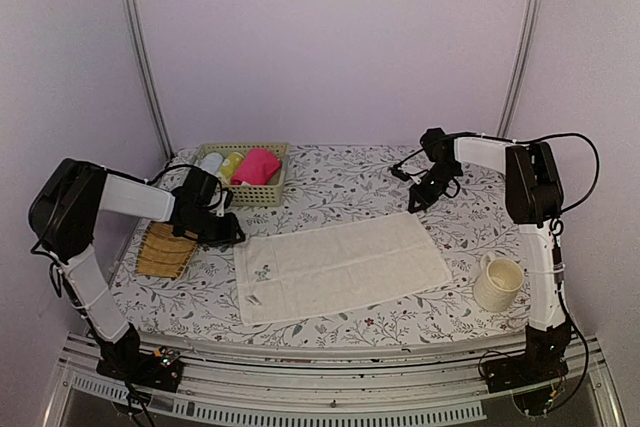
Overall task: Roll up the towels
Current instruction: Pick up the towel from the center of the board.
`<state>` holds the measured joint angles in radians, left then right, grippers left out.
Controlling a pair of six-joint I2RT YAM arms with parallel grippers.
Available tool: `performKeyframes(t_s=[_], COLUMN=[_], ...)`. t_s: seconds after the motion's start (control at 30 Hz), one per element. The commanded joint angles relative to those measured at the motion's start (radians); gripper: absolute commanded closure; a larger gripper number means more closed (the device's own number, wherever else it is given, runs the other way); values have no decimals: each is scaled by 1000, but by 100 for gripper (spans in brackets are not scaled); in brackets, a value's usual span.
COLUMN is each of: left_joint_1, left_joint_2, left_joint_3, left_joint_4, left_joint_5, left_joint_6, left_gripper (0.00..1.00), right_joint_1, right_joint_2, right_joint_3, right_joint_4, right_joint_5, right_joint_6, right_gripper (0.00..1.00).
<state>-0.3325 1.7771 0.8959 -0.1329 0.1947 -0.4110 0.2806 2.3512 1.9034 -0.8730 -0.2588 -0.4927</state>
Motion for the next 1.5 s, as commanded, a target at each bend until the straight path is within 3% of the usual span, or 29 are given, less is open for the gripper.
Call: performKeyframes(t_s=[0.0, 0.4, 0.53, 0.83, 1.1, 1.47], left_joint_1=[4, -30, -39, -28, -18, -20], left_joint_2=[-21, 4, -6, -229, -268, -388], left_joint_3=[-25, -50, -39, -31, -8, -105], left_joint_4=[-97, -68, -67, -7, -6, -9], left_joint_5=[-53, -63, -73, -175, -174, -118], left_joint_6=[24, 35, 43, 90, 103, 70], left_gripper=[67, 87, 100, 100, 100, 100], right_joint_1=[5, 5, 5, -44, -72, -72], right_joint_2=[-12, 30, 34, -41, -43, -274], right_joint_3=[2, 6, 6, 63, 142, -167], right_joint_4=[2, 2, 2, 28, 38, 142], right_joint_5=[43, 44, 48, 51, 45, -87], right_joint_6=[0, -4, -6, -14, -21, -98], right_gripper=[97, 97, 97, 98, 98, 98])
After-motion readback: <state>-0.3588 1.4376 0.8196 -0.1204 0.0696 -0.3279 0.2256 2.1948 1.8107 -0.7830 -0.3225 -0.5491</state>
